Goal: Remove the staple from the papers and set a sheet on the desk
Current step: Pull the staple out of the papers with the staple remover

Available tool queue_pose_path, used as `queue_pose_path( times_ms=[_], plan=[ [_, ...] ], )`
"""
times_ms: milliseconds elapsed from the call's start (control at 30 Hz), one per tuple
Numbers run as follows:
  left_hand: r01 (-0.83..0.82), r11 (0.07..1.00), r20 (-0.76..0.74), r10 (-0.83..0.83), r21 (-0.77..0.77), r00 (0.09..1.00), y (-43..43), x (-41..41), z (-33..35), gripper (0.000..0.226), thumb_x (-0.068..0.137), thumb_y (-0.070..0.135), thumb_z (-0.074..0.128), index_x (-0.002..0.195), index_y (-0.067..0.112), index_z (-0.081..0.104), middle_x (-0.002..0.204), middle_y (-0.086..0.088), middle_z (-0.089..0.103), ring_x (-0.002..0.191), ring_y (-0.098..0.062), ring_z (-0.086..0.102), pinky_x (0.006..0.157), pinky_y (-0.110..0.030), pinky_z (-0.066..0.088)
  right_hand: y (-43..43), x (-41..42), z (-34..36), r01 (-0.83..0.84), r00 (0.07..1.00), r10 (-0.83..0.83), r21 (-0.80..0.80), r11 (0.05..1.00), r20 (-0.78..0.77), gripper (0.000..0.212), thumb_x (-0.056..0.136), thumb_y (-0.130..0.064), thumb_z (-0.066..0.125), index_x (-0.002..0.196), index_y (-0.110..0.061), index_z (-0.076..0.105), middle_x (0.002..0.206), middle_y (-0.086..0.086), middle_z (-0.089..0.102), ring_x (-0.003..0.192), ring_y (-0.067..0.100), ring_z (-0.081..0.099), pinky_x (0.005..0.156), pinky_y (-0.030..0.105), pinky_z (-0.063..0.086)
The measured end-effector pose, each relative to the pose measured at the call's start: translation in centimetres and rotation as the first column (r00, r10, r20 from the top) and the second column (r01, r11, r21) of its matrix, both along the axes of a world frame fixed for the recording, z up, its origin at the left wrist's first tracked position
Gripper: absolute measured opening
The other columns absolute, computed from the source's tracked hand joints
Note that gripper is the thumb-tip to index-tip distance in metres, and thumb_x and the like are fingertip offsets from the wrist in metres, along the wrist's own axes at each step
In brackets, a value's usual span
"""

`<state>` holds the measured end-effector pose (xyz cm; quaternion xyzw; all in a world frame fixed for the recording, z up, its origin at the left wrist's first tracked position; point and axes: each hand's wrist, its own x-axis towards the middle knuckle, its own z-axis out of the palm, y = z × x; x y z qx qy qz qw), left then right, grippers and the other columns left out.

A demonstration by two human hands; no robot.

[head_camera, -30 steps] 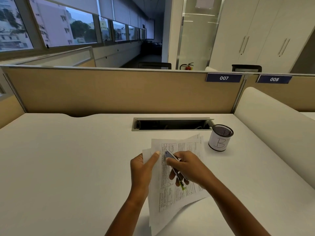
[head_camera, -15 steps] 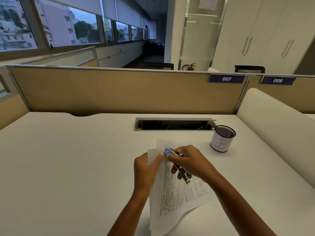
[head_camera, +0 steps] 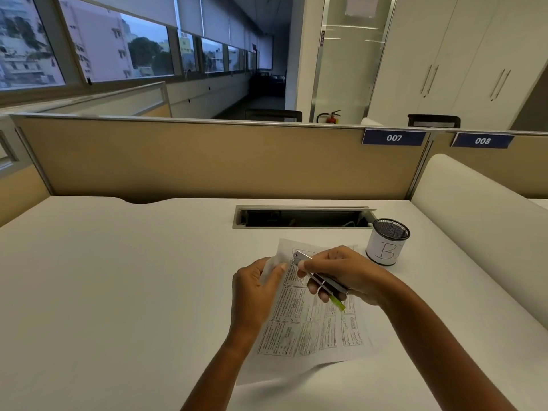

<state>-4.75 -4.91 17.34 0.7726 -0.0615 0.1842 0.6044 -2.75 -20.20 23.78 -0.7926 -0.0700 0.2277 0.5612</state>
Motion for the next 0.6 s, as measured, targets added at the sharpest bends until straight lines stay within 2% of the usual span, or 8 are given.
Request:
queue_pose_path(
  times_ms=[100, 167, 233, 300, 400, 467, 533, 600],
  plan=[
    [-0.004, 0.998, -0.053, 0.001, -0.066, 0.999, 0.5, -0.9, -1.5, 0.021, 0.08, 0.014, 0.061, 0.069, 0.032, 0.063, 0.055, 0.02, 0.067, 0.061, 0.001, 0.064, 0.051, -0.01, 0.049, -2.4, 1.6, 1.7, 0.242, 0.97, -0.227, 0.267, 0.933, -0.086, 0.023, 0.091, -0.026, 0.047, 0.077, -0.01, 0.057, 0.05, -0.002, 0.053, 0.035, 0.005, 0.047, 0.033, 0.013, 0.037],
    [-0.084, 0.976, -0.134, 0.057, -0.203, 0.989, 1.1, -1.2, -2.4, 0.021, 0.079, 0.01, 0.063, 0.066, 0.027, 0.065, 0.053, 0.018, 0.068, 0.054, -0.001, 0.063, 0.047, -0.008, 0.047, -4.1, 2.1, 2.9, 0.282, 0.96, -0.266, 0.302, 0.911, -0.093, 0.025, 0.092, -0.028, 0.045, 0.08, -0.009, 0.055, 0.048, -0.001, 0.054, 0.035, 0.006, 0.047, 0.031, 0.013, 0.037],
    [-0.156, 0.934, -0.222, 0.086, -0.321, 0.971, 1.4, -0.9, -2.6, 0.013, 0.08, 0.014, 0.062, 0.067, 0.018, 0.065, 0.059, 0.007, 0.069, 0.052, -0.007, 0.064, 0.045, -0.014, 0.049, -4.4, 1.6, 3.0, 0.246, 0.968, -0.226, 0.252, 0.936, -0.106, 0.025, 0.091, -0.028, 0.044, 0.084, -0.008, 0.055, 0.05, -0.001, 0.057, 0.037, 0.007, 0.049, 0.033, 0.014, 0.038],
    [-0.175, 0.902, -0.27, 0.069, -0.394, 0.96, 1.2, -0.5, -2.1, 0.009, 0.081, 0.017, 0.06, 0.072, 0.017, 0.063, 0.071, -0.002, 0.068, 0.061, -0.016, 0.066, 0.048, -0.021, 0.052, -3.4, 0.7, 2.0, 0.187, 0.981, -0.173, 0.167, 0.968, -0.093, 0.025, 0.092, -0.028, 0.043, 0.087, -0.008, 0.057, 0.056, 0.0, 0.059, 0.04, 0.007, 0.051, 0.036, 0.014, 0.04],
    [-0.163, 0.862, -0.296, 0.016, -0.48, 0.955, 0.2, -0.2, -1.2, 0.01, 0.082, 0.017, 0.058, 0.074, 0.02, 0.062, 0.074, -0.001, 0.068, 0.063, -0.015, 0.066, 0.047, -0.018, 0.053, -0.7, -0.6, -0.2, 0.16, 0.987, -0.159, -0.034, 0.987, 0.01, 0.02, 0.091, -0.028, 0.047, 0.083, -0.015, 0.06, 0.066, 0.0, 0.063, 0.043, 0.004, 0.053, 0.04, 0.013, 0.039],
    [-0.182, 0.82, -0.337, -0.015, -0.542, 0.941, -0.5, -0.1, -0.9, 0.01, 0.083, 0.015, 0.057, 0.078, 0.021, 0.062, 0.076, 0.0, 0.068, 0.066, -0.017, 0.066, 0.048, -0.02, 0.055, 1.0, -1.2, -1.5, 0.175, 0.981, -0.165, -0.1, 0.979, 0.101, 0.014, 0.087, -0.03, 0.056, 0.084, -0.018, 0.059, 0.069, -0.002, 0.063, 0.044, 0.002, 0.055, 0.039, 0.012, 0.038],
    [-0.217, 0.762, -0.386, -0.046, -0.611, 0.921, -1.1, 0.0, -0.7, 0.008, 0.084, 0.013, 0.056, 0.086, 0.017, 0.063, 0.082, -0.003, 0.068, 0.072, -0.022, 0.066, 0.055, -0.027, 0.057, 2.4, -1.8, -2.6, 0.189, 0.966, -0.159, -0.139, 0.972, 0.202, 0.03, 0.079, -0.033, 0.065, 0.099, -0.012, 0.058, 0.075, -0.004, 0.061, 0.055, 0.006, 0.059, 0.039, 0.009, 0.039],
    [-0.25, 0.693, -0.416, -0.079, -0.677, 0.906, -1.4, 0.1, -0.5, 0.012, 0.084, 0.011, 0.057, 0.095, 0.011, 0.062, 0.087, -0.007, 0.068, 0.076, -0.026, 0.066, 0.057, -0.03, 0.058, 3.3, -2.4, -3.5, 0.217, 0.941, -0.143, -0.225, 0.95, 0.308, 0.055, 0.072, -0.037, 0.071, 0.116, -0.012, 0.05, 0.096, -0.002, 0.059, 0.079, 0.013, 0.06, 0.047, 0.005, 0.042]
  ],
)
